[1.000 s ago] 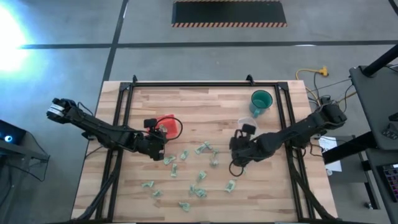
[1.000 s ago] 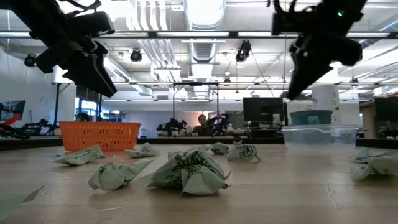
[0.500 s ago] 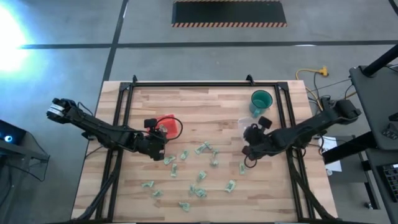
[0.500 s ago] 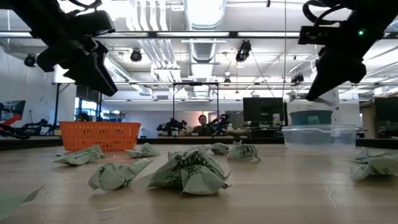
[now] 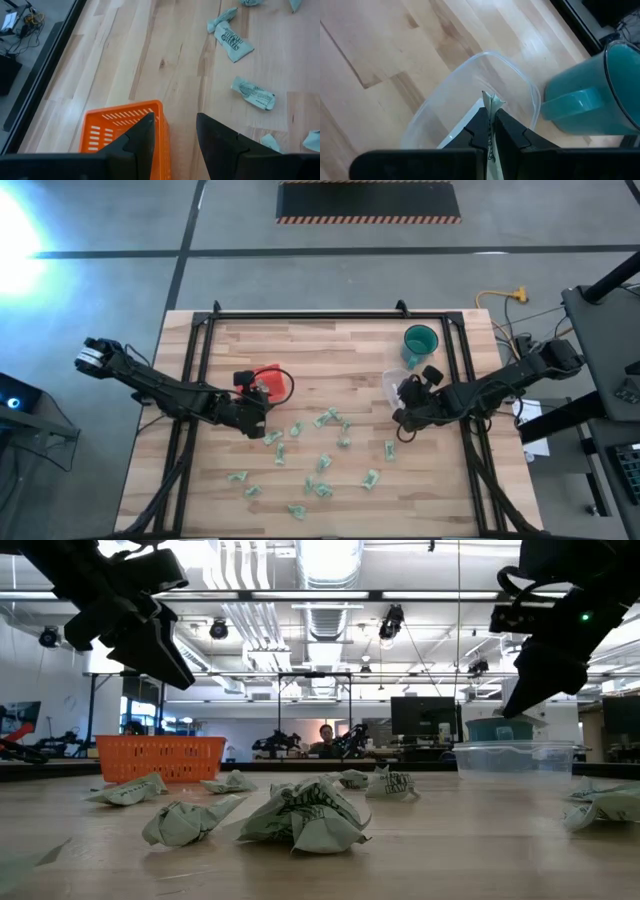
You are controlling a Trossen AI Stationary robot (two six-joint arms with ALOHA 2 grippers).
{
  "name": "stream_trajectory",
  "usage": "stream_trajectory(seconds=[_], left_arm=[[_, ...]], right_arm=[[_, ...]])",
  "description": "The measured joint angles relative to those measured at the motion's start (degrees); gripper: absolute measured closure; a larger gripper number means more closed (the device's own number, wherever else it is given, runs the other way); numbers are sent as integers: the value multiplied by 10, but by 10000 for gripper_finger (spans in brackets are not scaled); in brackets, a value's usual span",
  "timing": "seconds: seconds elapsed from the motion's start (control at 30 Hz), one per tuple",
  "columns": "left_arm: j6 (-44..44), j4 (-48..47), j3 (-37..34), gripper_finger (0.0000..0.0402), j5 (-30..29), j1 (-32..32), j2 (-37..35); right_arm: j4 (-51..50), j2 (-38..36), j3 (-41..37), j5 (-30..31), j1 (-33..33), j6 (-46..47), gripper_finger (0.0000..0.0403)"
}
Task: Pick and place items into bin
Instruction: Put the stevia packet into the transparent container, then put the stevia packet into the orange bin
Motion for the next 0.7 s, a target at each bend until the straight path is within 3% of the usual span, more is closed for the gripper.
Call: stream_trajectory(seconds=[0.23, 0.7], left_arm=[[0, 0, 0, 274, 0, 0, 0], [-2, 0, -1, 274, 3, 0, 0]], right_arm=[[19, 1, 0, 0, 0, -2, 380], [18, 1, 0, 13, 0, -15, 277]])
